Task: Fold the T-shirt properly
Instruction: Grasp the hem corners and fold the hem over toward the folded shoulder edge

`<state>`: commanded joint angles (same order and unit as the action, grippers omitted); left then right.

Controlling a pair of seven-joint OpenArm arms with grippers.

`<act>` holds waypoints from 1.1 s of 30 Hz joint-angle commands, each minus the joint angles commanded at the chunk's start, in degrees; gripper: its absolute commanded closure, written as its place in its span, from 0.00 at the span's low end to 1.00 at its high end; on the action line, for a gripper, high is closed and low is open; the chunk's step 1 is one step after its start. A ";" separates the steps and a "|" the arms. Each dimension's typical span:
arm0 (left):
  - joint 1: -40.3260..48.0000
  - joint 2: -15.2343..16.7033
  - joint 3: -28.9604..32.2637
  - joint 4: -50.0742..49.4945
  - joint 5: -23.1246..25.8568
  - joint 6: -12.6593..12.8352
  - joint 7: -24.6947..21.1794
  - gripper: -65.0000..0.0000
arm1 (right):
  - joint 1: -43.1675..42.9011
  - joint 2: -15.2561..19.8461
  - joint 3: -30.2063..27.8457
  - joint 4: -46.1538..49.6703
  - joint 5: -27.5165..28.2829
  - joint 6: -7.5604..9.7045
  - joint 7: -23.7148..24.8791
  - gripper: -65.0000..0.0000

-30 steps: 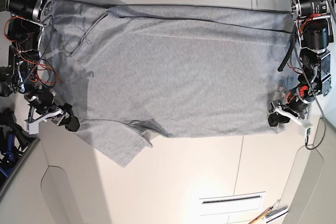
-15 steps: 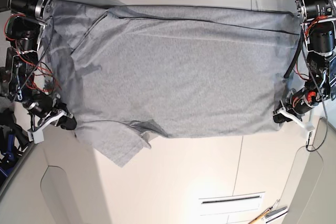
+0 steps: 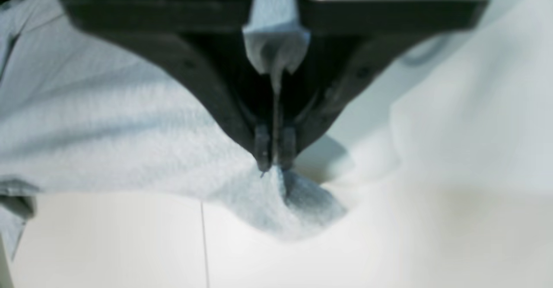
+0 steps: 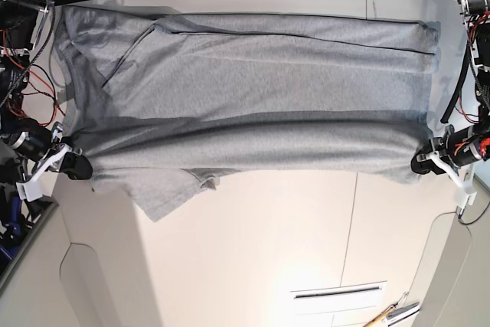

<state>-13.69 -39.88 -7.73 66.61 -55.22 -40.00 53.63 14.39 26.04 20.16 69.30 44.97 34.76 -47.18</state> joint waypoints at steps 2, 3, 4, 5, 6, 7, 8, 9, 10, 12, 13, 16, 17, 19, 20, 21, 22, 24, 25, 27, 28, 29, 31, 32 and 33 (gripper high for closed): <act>4.72 -1.73 0.00 4.52 -0.28 0.00 0.13 1.00 | -2.49 0.72 0.02 1.40 0.07 0.00 0.02 1.00; 7.06 -2.38 0.00 6.80 -0.28 0.00 0.22 1.00 | -3.52 0.94 0.02 1.66 0.04 0.00 0.07 1.00; 9.33 -2.95 0.00 8.87 -0.28 0.00 0.20 1.00 | -4.28 0.94 0.02 1.68 -0.04 0.00 0.00 1.00; 11.23 -3.13 -0.15 10.75 -0.24 0.00 0.22 1.00 | -5.18 0.90 0.02 1.68 0.02 -0.02 0.04 1.00; 13.00 -3.15 -0.24 12.31 -0.24 0.00 0.20 1.00 | -6.21 0.85 0.02 1.68 0.02 -0.07 0.26 1.00; 14.43 -3.13 -0.22 13.35 -0.26 0.00 0.13 1.00 | -7.28 0.83 0.02 1.66 -0.42 -0.11 0.48 1.00; 15.52 -2.93 -0.22 13.88 -0.26 0.00 -0.31 1.00 | -8.39 0.79 0.02 1.66 -0.98 -0.33 1.03 1.00; 16.33 -2.69 -0.22 13.92 -0.24 0.00 -1.16 1.00 | -9.35 0.59 0.02 1.62 -1.77 -0.48 1.11 1.00; 16.81 -2.45 -0.22 13.92 -0.22 0.00 -1.77 1.00 | -10.25 0.46 0.02 1.62 -2.60 -0.48 1.20 1.00; 16.87 -1.79 -0.22 13.92 -0.07 0.00 -1.77 1.00 | -11.43 0.46 0.02 1.62 -2.78 -0.55 2.47 0.74; 16.83 -1.57 -0.22 13.92 -0.09 0.00 -2.05 1.00 | -11.41 0.48 0.09 1.62 -2.78 -1.14 2.60 0.60; 16.79 -0.94 -0.22 13.92 -0.07 0.00 -2.56 1.00 | -10.91 0.59 0.94 1.73 -2.51 -1.11 5.70 0.51; 16.87 -0.74 -0.22 13.92 0.04 0.00 -2.38 1.00 | -10.93 0.57 1.53 1.75 -2.51 -1.11 7.72 0.51; 16.90 -0.50 -0.22 13.92 0.37 0.00 -2.36 1.00 | -10.36 0.44 2.56 1.75 -2.56 -1.14 10.56 0.51; 16.87 -0.42 -0.22 13.92 0.57 0.00 -2.47 1.00 | -9.70 0.39 2.93 1.75 -2.54 -1.14 10.80 0.51; 16.87 -0.42 -0.22 13.92 0.57 0.00 -2.47 1.00 | -8.57 0.24 3.04 1.73 -2.64 -1.14 10.78 0.51; 16.87 -0.42 -0.22 13.92 0.57 0.00 -2.45 1.00 | -7.41 -0.09 3.08 1.73 -2.99 -1.14 10.84 0.51; 16.90 -0.42 -0.22 13.92 0.57 0.00 -2.38 1.00 | -4.90 -1.38 3.06 1.70 -5.49 -1.16 11.41 0.51; 16.90 -0.37 -0.22 13.92 0.57 0.00 -2.38 1.00 | -3.67 -2.21 3.06 1.66 -7.45 -1.18 12.35 0.51; 16.90 -0.11 -0.22 13.92 0.57 0.00 -2.36 1.00 | -1.79 -4.09 2.71 1.14 -11.98 -1.55 14.91 0.51; 16.90 -0.04 -0.22 13.92 0.57 0.00 -2.36 1.00 | -0.72 -4.87 2.14 0.26 -13.81 -1.57 15.96 0.51; 16.87 0.00 -0.22 13.92 0.57 0.00 -2.38 1.00 | 0.39 -5.46 1.25 -1.31 -15.43 -1.57 16.90 0.51; 16.87 0.02 -0.22 13.92 0.57 0.00 -2.38 1.00 | 3.06 -6.23 -1.44 -5.92 -18.36 -1.55 19.39 0.51; 16.90 0.02 -0.22 13.92 0.57 0.00 -2.36 1.00 | 4.52 -6.40 -3.30 -8.74 -19.50 -1.55 20.92 0.51; 16.90 0.02 -0.22 13.92 0.57 0.00 -2.36 1.00 | 5.86 -6.49 -5.33 -11.63 -20.59 -1.55 22.56 0.51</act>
<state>3.20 -39.86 -7.94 80.53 -54.65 -40.00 51.27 20.25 19.55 14.83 57.67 24.38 33.21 -24.62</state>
